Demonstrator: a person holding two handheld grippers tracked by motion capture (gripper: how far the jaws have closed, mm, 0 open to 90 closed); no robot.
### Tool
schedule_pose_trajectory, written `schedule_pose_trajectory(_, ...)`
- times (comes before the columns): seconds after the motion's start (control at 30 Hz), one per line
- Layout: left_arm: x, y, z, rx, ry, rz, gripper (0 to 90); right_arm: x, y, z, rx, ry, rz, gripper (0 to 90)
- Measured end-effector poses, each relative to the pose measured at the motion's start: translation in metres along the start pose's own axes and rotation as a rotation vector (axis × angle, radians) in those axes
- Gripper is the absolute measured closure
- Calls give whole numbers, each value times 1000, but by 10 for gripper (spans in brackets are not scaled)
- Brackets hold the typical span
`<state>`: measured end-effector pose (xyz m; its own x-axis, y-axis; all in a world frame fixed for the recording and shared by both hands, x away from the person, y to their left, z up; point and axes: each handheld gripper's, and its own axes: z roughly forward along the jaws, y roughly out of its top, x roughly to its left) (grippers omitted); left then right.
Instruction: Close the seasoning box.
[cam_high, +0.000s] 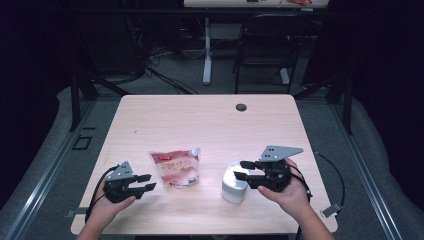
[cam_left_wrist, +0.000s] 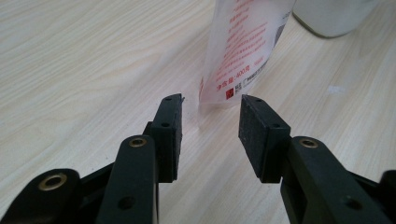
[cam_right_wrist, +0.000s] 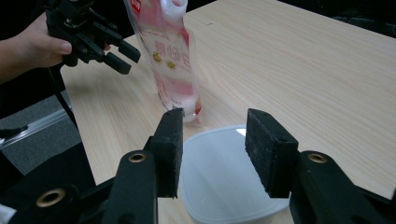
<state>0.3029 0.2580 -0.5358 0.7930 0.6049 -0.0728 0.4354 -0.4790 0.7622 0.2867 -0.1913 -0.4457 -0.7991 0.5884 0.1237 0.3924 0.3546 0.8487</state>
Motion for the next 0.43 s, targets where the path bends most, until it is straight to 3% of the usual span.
schedule_pose_trajectory(0.2, 1, -7, -1, 4, 12, -24, 577, -6, -29, -13, -72, -53, 65, 550)
schedule_pose_trajectory(0.43, 4, -11, -2, -2, 50, -58, 533, -21, -71, -30, -115, -229, 115, 522)
